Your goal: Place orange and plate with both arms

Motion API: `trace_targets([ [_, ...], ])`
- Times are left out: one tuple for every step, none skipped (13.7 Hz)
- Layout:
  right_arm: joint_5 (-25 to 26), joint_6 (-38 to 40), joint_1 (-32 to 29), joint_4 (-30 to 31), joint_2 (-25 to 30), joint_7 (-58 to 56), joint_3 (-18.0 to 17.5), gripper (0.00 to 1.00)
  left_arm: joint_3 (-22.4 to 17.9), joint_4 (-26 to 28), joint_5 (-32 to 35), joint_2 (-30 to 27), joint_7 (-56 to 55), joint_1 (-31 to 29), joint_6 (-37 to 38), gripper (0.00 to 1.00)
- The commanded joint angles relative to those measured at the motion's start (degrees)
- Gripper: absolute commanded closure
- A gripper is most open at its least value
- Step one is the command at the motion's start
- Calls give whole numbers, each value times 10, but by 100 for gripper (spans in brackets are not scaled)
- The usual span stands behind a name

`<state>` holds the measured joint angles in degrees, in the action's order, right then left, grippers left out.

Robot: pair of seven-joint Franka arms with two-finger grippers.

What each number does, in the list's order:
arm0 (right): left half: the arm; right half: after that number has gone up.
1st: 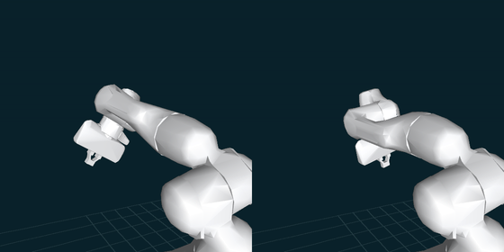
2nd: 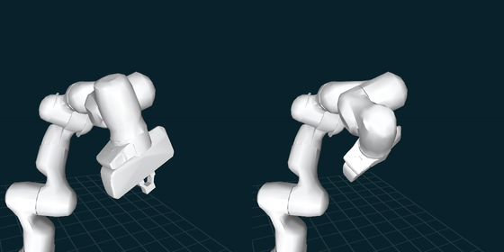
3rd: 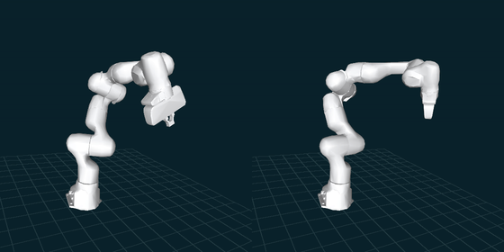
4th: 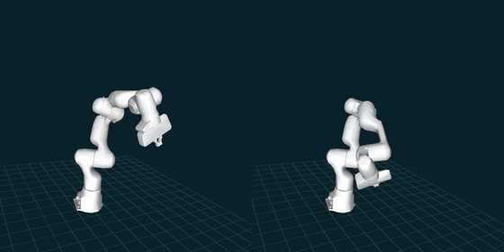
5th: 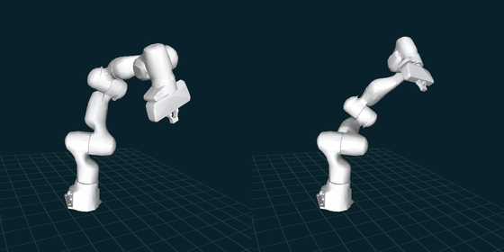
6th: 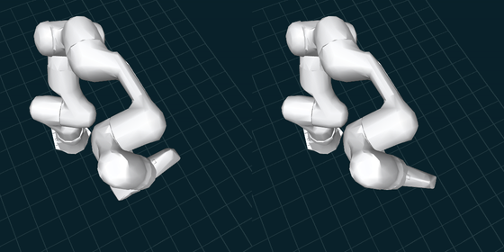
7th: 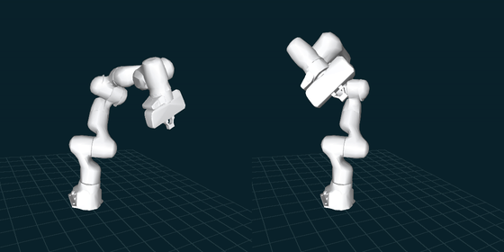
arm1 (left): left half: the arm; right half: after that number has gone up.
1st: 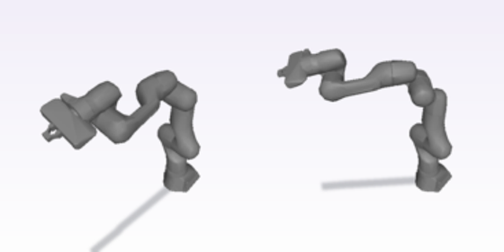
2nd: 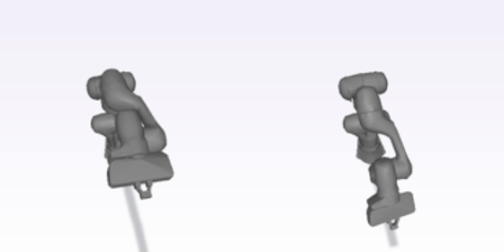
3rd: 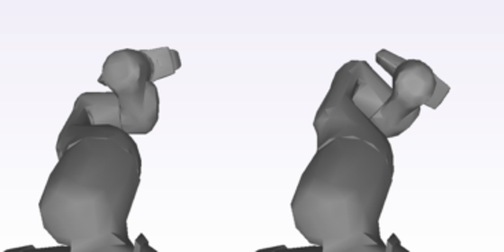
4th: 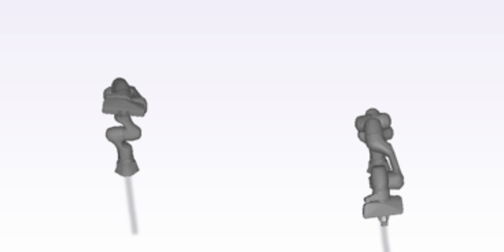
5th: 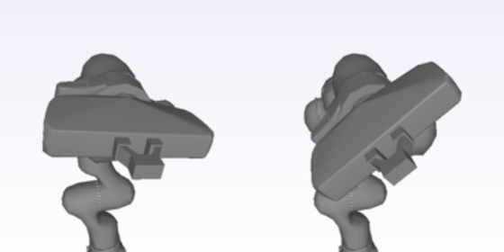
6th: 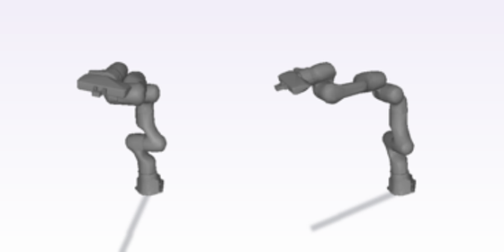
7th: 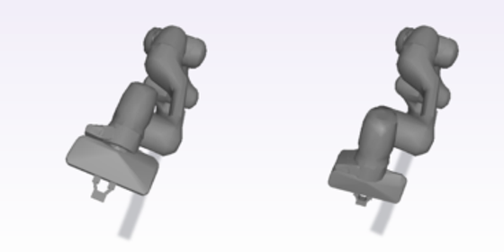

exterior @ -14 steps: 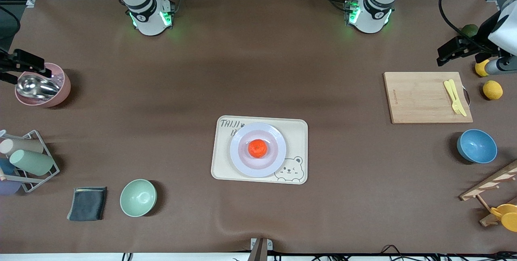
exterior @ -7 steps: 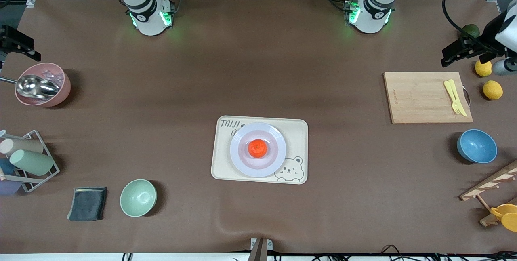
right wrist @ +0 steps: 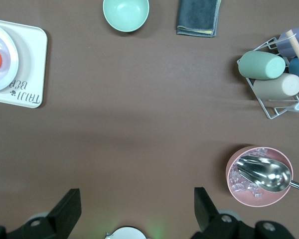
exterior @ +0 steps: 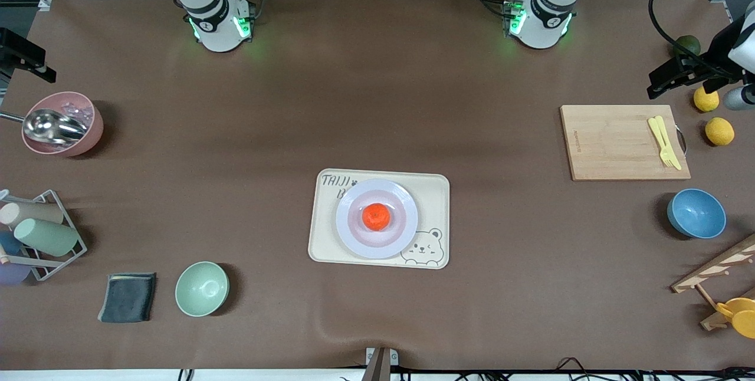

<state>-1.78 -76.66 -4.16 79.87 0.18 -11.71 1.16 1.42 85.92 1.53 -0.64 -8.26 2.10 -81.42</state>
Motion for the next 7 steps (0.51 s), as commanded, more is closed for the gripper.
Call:
trace_targets([
  [10, 9, -10, -8, -1, 14, -5, 0, -1, -7, 12, 1, 16, 0, -1, 0],
  [10, 13, -10, -8, 0, 20, -5, 0, 0, -6, 12, 1, 16, 0, -1, 0],
  [13, 16, -10, -9, -1, 32, -5, 0, 0, -7, 10, 1, 16, 0, -1, 0],
  [13, 18, -10, -9, 0, 34, -6, 0, 0, -7, 10, 1, 16, 0, -1, 0],
  [16, 18, -9, -9, -1, 34, -7, 0, 0, -6, 9, 0, 16, 1, -1, 0],
  [16, 17, -9, -9, -1, 34, -7, 0, -1, -6, 9, 0, 16, 1, -1, 0],
  [17, 17, -8, -9, -1, 34, -7, 0, -1, -7, 11, 0, 16, 1, -1, 0],
])
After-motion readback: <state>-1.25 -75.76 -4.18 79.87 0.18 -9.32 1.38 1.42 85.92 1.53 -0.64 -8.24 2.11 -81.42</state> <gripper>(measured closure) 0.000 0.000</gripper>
